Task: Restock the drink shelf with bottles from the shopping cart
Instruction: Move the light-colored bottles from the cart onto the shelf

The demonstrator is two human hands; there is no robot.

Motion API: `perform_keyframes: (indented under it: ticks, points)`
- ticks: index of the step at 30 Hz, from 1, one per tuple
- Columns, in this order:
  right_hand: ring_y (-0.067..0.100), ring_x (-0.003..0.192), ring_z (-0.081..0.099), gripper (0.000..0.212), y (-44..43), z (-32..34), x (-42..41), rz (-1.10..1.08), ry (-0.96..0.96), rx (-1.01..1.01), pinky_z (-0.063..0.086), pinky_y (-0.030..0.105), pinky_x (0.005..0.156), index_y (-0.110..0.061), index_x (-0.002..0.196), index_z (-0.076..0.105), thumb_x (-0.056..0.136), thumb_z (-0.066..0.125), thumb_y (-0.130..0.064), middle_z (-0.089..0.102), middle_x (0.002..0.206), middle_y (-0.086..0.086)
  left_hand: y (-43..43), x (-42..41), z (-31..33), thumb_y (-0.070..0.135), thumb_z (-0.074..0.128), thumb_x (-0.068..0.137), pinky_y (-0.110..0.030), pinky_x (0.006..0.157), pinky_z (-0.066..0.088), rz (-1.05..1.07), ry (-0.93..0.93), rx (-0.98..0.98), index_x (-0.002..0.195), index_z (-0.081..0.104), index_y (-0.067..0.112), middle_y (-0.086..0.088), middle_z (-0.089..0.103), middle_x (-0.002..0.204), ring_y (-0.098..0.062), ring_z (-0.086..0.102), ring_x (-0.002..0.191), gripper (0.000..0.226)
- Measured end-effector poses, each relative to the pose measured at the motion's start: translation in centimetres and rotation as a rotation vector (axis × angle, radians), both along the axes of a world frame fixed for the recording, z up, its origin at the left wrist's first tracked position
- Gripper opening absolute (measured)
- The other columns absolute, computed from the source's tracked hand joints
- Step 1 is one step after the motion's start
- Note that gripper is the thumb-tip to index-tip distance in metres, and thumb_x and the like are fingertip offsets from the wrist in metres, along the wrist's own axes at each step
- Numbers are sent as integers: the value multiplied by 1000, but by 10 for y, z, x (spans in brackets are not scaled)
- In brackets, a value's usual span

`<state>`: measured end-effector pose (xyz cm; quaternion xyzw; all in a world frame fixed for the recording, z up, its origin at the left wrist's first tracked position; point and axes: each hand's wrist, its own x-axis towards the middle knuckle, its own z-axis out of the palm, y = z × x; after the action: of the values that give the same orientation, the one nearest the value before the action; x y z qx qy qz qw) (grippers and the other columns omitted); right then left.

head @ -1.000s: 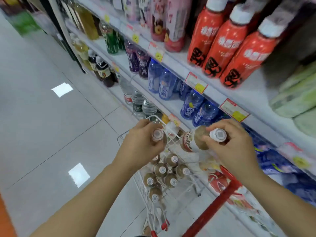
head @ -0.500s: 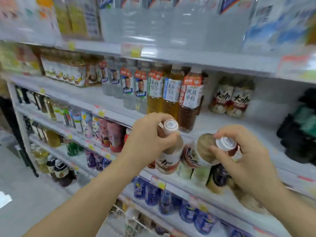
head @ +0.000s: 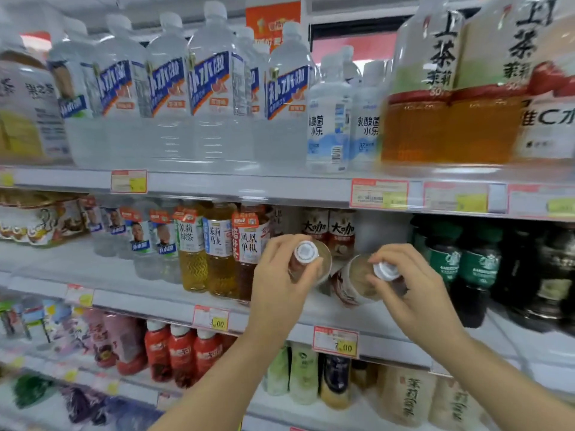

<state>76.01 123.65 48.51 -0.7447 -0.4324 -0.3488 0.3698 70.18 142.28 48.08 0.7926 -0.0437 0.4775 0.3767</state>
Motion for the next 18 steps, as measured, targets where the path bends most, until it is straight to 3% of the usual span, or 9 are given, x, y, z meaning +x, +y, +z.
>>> perform_keyframes:
  ticks: [3, 5, 9, 12, 16, 18]
  points:
    - [-9, 95, 53, 32, 8, 11, 16, 18, 180, 138, 39, 4, 78, -30, 104, 53, 85, 64, -7, 54, 103, -19, 6, 22, 1, 25, 66, 85, -23, 80, 49, -5, 47, -214, 104, 57, 35, 8, 58, 103, -1, 57, 87, 23]
    - [-8, 91, 56, 33, 14, 21, 29, 38, 344, 275, 42, 5, 74, -31, 106, 52, 85, 64, -9, 57, 101, -20, 8, 35, 7, 29, 65, 85, -25, 73, 50, -20, 53, -366, 105, 58, 36, 1, 62, 95, -8, 58, 77, 22]
    - [11, 88, 62, 23, 29, 28, 56, 58, 540, 496, 48, 28, 80, -30, 93, 57, 83, 66, -11, 65, 92, -4, 7, 64, 24, 35, 65, 84, -23, 55, 39, -45, 91, -471, 98, 64, 23, 1, 57, 65, -10, 50, 58, 18]
    - [16, 98, 62, 22, 41, 32, 71, 101, 614, 573, 47, 32, 88, -27, 98, 62, 83, 67, -13, 67, 100, -3, 8, 88, 34, 32, 67, 83, -23, 64, 45, -63, 137, -515, 90, 65, 21, 5, 66, 76, -11, 62, 73, 14]
    - [11, 99, 60, 18, 58, 33, 83, 143, 670, 495, 45, 26, 88, -30, 99, 61, 86, 64, -18, 65, 100, -11, 9, 120, 37, 25, 68, 83, -23, 75, 41, -87, 166, -555, 101, 65, 10, -3, 67, 94, -17, 61, 87, 24]
    - [5, 96, 58, 18, 67, 28, 86, 125, 664, 416, 43, 17, 83, -29, 104, 59, 87, 62, -21, 63, 101, -12, 10, 128, 32, 22, 65, 86, -26, 78, 40, -68, 189, -550, 102, 62, 6, -9, 67, 98, -23, 61, 92, 23]
